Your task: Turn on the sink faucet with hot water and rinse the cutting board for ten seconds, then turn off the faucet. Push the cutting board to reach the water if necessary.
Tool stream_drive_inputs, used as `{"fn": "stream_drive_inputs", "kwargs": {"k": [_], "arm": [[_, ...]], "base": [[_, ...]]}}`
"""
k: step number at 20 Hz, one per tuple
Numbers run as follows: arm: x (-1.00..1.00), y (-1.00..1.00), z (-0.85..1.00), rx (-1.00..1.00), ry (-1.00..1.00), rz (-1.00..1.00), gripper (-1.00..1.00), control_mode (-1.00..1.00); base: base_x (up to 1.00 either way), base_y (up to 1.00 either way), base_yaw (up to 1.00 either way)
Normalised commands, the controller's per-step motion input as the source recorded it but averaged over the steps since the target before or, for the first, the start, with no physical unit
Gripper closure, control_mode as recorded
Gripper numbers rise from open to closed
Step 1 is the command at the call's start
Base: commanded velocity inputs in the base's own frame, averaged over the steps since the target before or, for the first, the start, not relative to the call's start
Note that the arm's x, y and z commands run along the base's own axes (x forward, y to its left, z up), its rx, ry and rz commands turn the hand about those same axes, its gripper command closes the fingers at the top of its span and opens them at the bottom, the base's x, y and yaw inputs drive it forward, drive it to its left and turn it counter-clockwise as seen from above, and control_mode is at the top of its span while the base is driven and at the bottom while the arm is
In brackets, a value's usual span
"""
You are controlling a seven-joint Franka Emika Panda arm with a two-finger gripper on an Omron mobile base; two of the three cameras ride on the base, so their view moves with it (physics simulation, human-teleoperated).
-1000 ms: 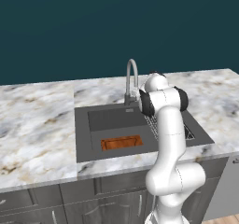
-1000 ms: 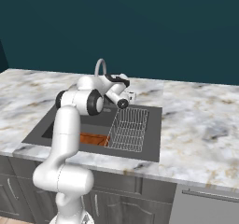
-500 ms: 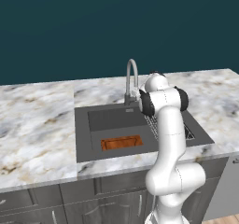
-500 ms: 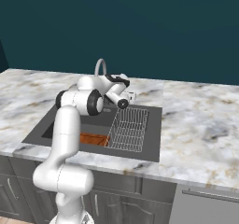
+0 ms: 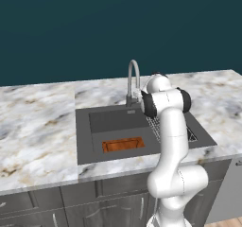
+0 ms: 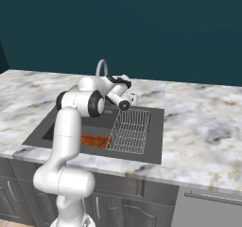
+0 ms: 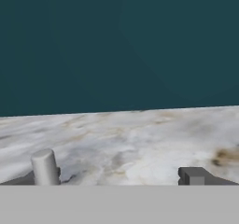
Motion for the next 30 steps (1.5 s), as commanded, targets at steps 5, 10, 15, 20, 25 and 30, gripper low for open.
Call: {"fn": "stream_drive_inputs", "kwargs": {"k": [5,10,15,20,25,30], "arm": [[-0.12,-0.17,0.0,0.0,0.0,0.0,-1.0,-1.0],[-0.14,-0.21,0.0,0.0,0.0,0.0,-1.0,-1.0],[-0.04,-0.23,0.0,0.0,0.0,0.0,-1.0,-1.0],[-0.07,-0.27,0.0,0.0,0.0,0.0,-1.0,-1.0],[-0.12,-0.26,0.0,0.0,0.0,0.0,-1.0,-1.0],[-0.17,-0.26,0.0,0.0,0.0,0.0,-1.0,-1.0]], "base": [[0.0,0.0,0.0],[0.0,0.0,0.0],[0.0,0.0,0.0],[0.0,0.0,0.0],[0.0,0.0,0.0],[0.0,0.0,0.0]]}}
